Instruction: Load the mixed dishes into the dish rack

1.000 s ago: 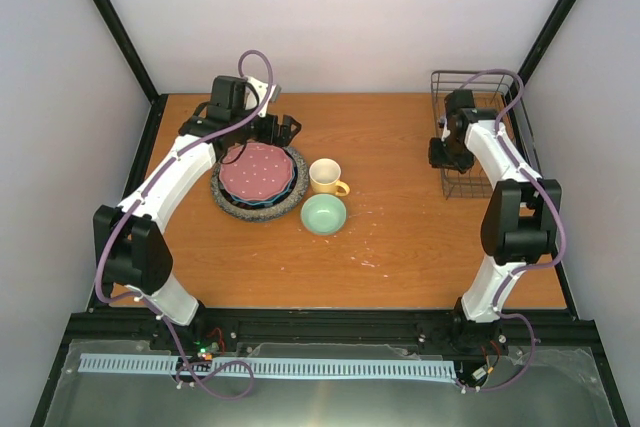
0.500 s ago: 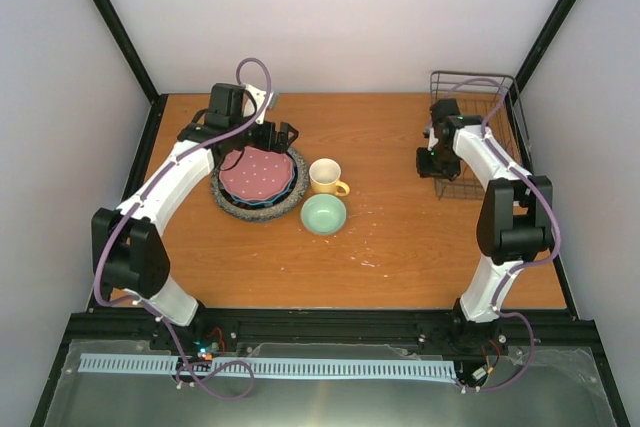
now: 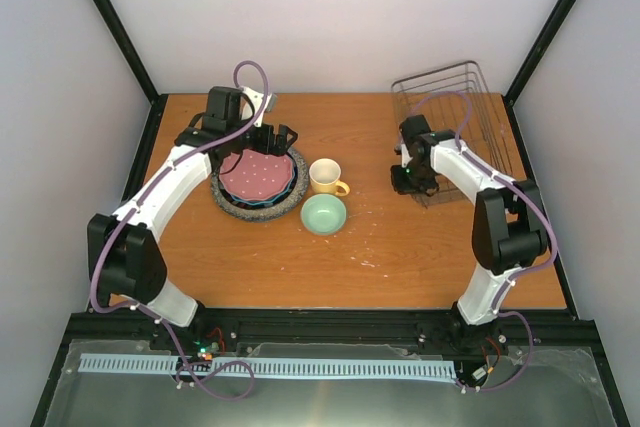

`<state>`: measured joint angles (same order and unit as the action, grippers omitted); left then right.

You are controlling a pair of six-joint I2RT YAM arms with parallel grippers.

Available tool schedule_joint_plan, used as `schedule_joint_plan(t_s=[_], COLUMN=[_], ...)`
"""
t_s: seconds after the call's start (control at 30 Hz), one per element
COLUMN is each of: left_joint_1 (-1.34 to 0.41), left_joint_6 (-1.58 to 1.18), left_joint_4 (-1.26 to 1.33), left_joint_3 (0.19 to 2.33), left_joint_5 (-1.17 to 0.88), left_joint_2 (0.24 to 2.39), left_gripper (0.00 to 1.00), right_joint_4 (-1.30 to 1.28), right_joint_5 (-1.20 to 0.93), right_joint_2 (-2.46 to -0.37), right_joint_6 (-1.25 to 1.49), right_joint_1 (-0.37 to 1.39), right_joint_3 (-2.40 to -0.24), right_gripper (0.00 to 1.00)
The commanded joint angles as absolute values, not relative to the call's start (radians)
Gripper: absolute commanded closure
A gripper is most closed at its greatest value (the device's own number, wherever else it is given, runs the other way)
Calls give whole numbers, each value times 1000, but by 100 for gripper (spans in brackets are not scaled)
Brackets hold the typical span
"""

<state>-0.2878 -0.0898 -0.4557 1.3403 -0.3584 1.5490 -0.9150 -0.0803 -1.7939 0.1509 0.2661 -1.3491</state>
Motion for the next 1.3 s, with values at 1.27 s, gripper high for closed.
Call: schedule_joint_plan(t_s=[1.27], left_joint_1=[-279], left_joint_6=[-129], left_joint_4=[-409], left_joint_3=[1222], left_joint_5=[-415], left_joint_2=[1393], left_gripper=[0], right_joint_4=[-868], right_joint_5=[-168], right_joint_2=[-1652], right_joint_6=[596], right_joint_1=[618], right_joint_3=[-1269], right_gripper=[97])
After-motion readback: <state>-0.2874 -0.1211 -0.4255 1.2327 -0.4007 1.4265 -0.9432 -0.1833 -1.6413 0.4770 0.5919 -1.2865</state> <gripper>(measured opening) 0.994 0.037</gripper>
